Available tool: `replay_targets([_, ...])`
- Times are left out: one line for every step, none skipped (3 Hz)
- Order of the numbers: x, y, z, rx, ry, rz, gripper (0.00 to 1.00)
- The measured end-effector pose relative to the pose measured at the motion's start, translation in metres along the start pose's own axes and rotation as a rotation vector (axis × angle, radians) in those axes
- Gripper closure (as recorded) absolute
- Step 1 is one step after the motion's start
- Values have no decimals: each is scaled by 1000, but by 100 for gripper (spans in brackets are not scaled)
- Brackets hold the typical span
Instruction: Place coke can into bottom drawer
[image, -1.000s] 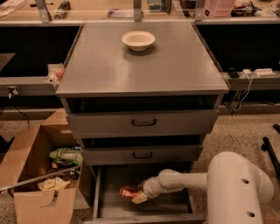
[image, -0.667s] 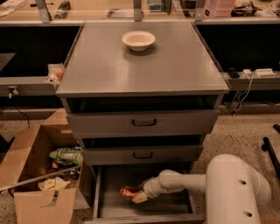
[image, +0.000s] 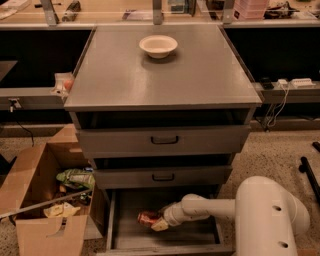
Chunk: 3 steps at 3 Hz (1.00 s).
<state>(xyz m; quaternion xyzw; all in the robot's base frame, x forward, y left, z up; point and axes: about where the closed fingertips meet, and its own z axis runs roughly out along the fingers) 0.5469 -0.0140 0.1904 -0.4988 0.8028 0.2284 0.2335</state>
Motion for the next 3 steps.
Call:
replay_targets([0, 0, 0, 0, 0, 0, 13])
replay_targets([0, 4, -2, -13, -13, -7, 0])
replay_targets([-1, 15, -19, -57, -90, -34, 0])
